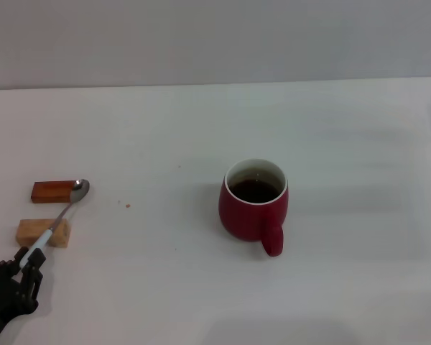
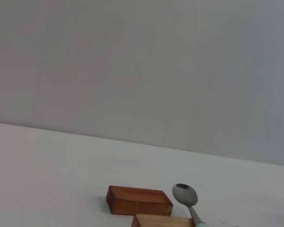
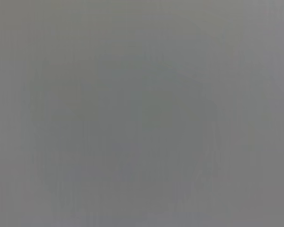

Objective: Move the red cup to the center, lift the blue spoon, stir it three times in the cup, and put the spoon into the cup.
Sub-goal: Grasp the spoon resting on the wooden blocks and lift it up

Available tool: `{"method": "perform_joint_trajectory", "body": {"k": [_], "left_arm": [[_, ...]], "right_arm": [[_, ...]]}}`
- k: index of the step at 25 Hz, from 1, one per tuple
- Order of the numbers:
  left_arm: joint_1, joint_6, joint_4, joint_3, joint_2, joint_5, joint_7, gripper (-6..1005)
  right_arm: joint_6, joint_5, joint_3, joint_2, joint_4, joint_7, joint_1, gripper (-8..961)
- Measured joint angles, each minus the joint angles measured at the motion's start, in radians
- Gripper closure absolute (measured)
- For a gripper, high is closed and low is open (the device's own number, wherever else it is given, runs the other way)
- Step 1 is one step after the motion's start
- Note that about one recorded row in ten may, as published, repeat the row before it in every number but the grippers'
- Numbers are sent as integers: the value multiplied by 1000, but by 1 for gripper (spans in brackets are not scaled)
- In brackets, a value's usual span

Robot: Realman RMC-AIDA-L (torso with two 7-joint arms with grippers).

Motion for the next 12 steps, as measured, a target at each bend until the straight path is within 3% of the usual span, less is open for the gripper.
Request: {"method": "perform_joint_trajectory", "body": {"k": [12], "left_arm": [[-5, -1, 2, -4, 1, -8, 0, 822]], "right_arm": [[0, 2, -1, 0, 0, -2, 1, 365]]}}
